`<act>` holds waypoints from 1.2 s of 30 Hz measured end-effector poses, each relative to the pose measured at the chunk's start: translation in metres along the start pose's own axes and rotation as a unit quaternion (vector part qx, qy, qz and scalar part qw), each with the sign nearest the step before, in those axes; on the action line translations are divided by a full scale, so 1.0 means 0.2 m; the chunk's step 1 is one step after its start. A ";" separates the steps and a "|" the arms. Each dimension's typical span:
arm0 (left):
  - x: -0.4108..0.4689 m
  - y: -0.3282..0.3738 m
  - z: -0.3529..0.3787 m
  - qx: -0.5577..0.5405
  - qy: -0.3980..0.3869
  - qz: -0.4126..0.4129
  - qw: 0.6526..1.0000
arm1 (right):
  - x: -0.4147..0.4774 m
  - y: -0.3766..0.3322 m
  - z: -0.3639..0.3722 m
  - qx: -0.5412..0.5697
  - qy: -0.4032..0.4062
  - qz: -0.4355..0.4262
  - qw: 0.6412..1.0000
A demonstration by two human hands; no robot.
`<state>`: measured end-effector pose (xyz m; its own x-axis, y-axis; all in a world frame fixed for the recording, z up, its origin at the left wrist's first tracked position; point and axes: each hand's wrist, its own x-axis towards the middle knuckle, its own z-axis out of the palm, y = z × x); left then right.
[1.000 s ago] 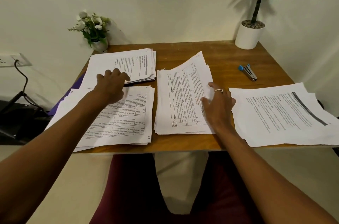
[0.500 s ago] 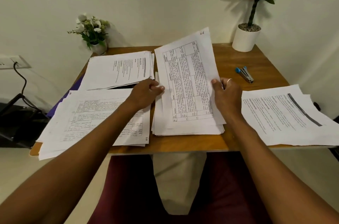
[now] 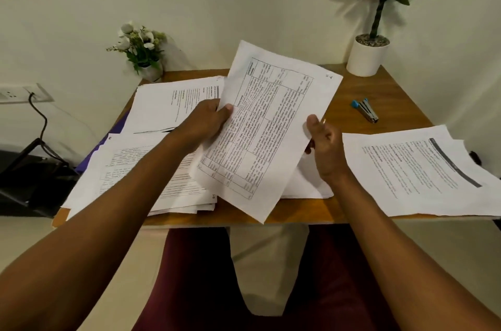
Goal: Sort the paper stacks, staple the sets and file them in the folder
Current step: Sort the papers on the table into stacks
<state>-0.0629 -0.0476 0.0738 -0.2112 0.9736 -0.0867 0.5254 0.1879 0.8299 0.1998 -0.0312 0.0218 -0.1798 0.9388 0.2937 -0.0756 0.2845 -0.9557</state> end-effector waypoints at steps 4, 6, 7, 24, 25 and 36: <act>-0.03 -0.01 -0.05 -0.063 -0.023 -0.024 0.997 | 0.00 0.00 0.05 0.011 0.012 0.003 1.000; -0.04 -0.02 -0.07 -0.037 -0.015 -0.029 0.999 | 0.01 -0.01 0.06 0.016 0.045 0.031 0.998; -0.05 -0.04 -0.10 -0.011 -0.014 -0.022 1.000 | 0.01 0.00 0.06 -0.015 0.055 0.049 0.997; 0.05 -0.54 -0.54 0.382 -0.138 -0.016 0.914 | 0.01 0.31 -0.01 -0.500 0.043 0.065 0.862; 0.06 -0.57 -0.54 0.387 -0.132 -0.012 0.913 | 0.01 0.31 -0.02 -0.501 0.044 0.065 0.862; 0.11 -0.64 -0.52 0.480 -0.067 0.082 0.871 | -0.01 0.33 -0.01 -0.538 0.055 0.056 0.839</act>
<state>-0.2207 -0.0643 0.0227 -0.0039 0.9917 -0.1282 1.0000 0.0040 0.0002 0.1962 -0.0139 -0.0413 -0.0308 0.9670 0.2528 0.8759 0.1480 -0.4592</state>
